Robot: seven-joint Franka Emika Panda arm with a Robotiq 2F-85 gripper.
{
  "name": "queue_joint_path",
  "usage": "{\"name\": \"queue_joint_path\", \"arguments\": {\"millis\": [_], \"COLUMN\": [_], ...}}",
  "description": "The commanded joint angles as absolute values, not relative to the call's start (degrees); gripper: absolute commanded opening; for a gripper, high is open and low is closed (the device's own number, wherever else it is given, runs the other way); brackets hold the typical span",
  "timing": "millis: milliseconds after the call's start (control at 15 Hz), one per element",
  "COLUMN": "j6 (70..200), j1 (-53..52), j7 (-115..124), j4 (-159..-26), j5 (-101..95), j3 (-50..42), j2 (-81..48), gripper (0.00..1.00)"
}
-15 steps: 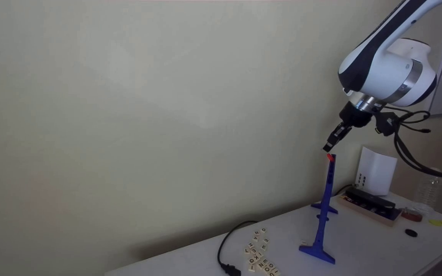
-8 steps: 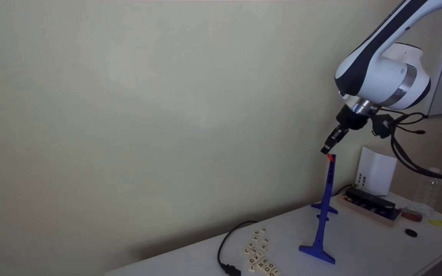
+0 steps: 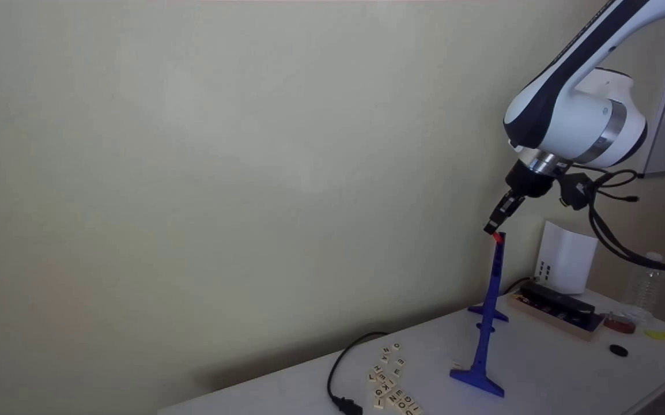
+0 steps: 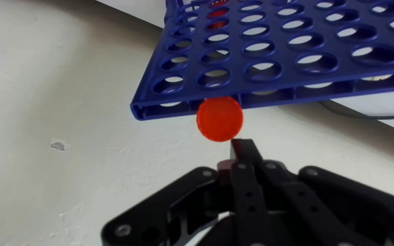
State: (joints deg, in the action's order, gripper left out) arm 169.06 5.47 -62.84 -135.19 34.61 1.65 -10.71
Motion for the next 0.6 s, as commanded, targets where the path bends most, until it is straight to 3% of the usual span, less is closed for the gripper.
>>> {"name": "queue_joint_path", "arguments": {"millis": [0, 533], "j6": [168.65, 168.19], "j1": [4.30, 3.23], "j7": [-60.11, -58.41], "j4": [-134.23, -133.89], "j5": [31.24, 28.65], "j3": [0.05, -1.19], "j2": [-11.52, -11.74], "gripper": [0.00, 0.00]}}
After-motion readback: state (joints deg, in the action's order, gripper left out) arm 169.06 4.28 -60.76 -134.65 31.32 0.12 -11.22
